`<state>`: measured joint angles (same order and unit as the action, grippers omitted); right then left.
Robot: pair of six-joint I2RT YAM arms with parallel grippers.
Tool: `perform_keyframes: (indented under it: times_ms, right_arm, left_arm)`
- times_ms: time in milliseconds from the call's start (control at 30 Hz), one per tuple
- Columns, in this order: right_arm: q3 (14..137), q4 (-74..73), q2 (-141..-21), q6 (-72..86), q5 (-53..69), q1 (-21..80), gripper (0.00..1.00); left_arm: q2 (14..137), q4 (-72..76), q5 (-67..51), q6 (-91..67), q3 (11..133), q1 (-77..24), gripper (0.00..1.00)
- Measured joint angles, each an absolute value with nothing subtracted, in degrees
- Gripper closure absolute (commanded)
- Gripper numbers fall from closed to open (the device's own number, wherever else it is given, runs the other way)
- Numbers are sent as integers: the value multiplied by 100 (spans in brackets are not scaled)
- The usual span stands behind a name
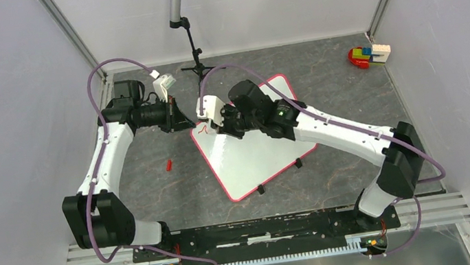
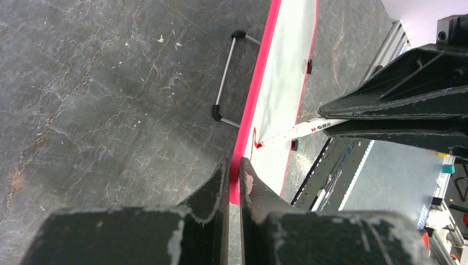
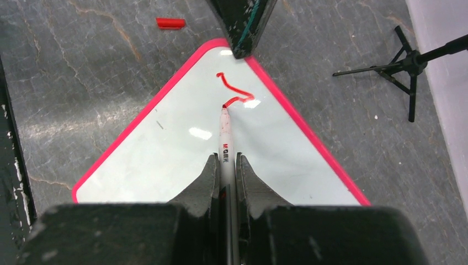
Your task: Write a sentence on the whiteboard
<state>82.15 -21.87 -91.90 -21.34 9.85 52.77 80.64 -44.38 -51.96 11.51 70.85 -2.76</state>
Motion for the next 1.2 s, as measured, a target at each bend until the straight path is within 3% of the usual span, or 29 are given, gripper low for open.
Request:
perform_keyframes:
  times_ms: [533,1200]
  right_arm:
    - [7432,-2196,-8847,-2132,1033,5516,100]
    - [7926,-2386,-8836,-2110,978,5570,100]
  left_arm:
    - [8064,-4436,-5122,1151,7085,-298,97]
    - [8062,-4429,-5131,1151,7085,-311,97]
